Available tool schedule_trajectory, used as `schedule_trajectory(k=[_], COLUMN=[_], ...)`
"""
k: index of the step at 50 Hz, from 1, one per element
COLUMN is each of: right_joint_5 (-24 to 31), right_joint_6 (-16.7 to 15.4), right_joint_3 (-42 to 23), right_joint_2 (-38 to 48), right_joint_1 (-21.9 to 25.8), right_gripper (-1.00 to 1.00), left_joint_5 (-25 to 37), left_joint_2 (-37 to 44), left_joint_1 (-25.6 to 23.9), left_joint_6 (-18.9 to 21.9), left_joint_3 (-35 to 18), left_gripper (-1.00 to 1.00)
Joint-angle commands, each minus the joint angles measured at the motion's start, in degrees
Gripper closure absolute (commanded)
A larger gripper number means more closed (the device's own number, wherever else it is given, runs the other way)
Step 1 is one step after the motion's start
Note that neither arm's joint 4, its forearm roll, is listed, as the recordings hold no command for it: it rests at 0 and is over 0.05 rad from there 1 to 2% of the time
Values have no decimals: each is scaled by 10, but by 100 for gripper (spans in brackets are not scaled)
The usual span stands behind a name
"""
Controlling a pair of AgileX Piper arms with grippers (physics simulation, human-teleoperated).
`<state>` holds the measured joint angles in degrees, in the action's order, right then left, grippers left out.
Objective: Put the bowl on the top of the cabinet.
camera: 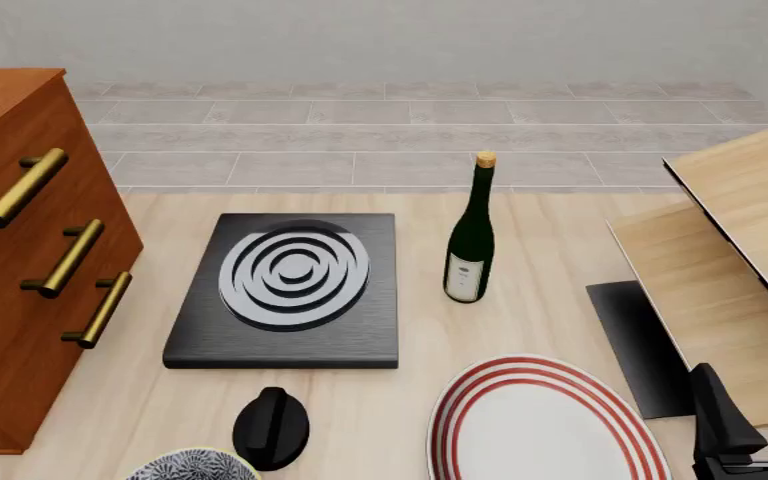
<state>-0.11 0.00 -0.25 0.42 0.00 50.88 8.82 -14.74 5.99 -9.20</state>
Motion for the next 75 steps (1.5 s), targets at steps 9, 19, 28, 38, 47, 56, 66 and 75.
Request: schedule_trajectory(k=[9, 19, 28, 38, 47, 56, 66, 75], right_joint_5=[0, 0, 0, 0, 0, 0, 0, 0], right_joint_6=[0, 0, 0, 0, 0, 0, 0, 0], right_joint_3=[0, 0, 0, 0, 0, 0, 0, 0], right_joint_2=[0, 0, 0, 0, 0, 0, 0, 0], right_joint_1=[0, 0, 0, 0, 0, 0, 0, 0], right_gripper=[-100, -100, -100, -100, -100, -100, -100, -100], left_joint_5=[-10, -29, -44, -63, -81, -105, -120, -81], left_joint_2=[-13, 5, 9, 21, 29, 46, 60, 11], left_joint_1=[3, 4, 5, 9, 12, 12, 13, 32], left_joint_6=[15, 9, 10, 13, 17, 20, 25, 45], left_joint_3=[26, 34, 46, 56, 69, 81, 87, 49], left_gripper=[-100, -100, -100, -100, -100, -100, -100, 100])
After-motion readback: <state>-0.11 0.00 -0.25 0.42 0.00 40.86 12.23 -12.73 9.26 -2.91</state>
